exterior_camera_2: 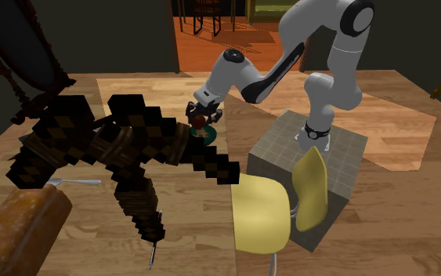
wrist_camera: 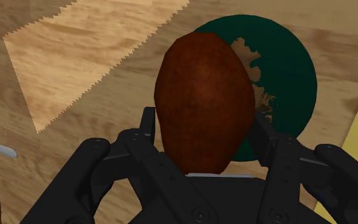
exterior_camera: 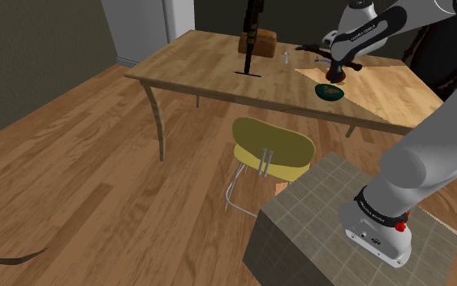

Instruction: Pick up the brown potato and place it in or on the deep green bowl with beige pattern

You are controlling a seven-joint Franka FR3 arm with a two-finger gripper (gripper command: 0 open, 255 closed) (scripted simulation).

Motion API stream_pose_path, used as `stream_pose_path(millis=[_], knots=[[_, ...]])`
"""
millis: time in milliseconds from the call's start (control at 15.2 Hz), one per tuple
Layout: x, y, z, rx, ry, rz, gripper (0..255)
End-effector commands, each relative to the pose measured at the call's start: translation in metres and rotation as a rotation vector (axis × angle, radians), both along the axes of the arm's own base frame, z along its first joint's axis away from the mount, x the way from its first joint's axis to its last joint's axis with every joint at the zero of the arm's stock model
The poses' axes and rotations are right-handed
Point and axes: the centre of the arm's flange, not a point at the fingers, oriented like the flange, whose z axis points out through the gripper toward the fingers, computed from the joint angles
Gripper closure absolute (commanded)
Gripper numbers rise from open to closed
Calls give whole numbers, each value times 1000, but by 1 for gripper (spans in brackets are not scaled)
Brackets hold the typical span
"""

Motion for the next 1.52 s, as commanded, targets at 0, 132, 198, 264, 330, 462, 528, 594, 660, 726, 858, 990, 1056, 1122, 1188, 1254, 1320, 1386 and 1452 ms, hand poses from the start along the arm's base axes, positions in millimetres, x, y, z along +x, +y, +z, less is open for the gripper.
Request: stream_pose_path(millis=[0,132,198,264,330,462,528,594,660,726,858,990,1056,1122,1188,1254,1320,1386,1452], knots=[[-1,1,-11,0,-1,0,255],[-1,1,-21,0,-1,0,255],[-1,1,-27,0,-1,0,255],[-1,1,-32,0,-1,0,255],[-1,1,-36,0,-1,0,255],[-1,1,-36,0,-1,0,255],[-1,1,-36,0,-1,0,255],[-1,1,-36,0,-1,0,255],[-1,1,-36,0,-1,0,255],[-1,1,-36,0,-1,0,255],[-1,1,-36,0,-1,0,255],[-1,1,-36,0,-1,0,0],[-1,1,-36,0,-1,0,0],[-1,1,-36,0,-1,0,0],[-1,1,-36,0,-1,0,0],[-1,1,-36,0,-1,0,0],[-2,6,-24,0,-1,0,0],[-4,12,-13,0,-1,0,0],[-6,17,-1,0,-1,0,0]])
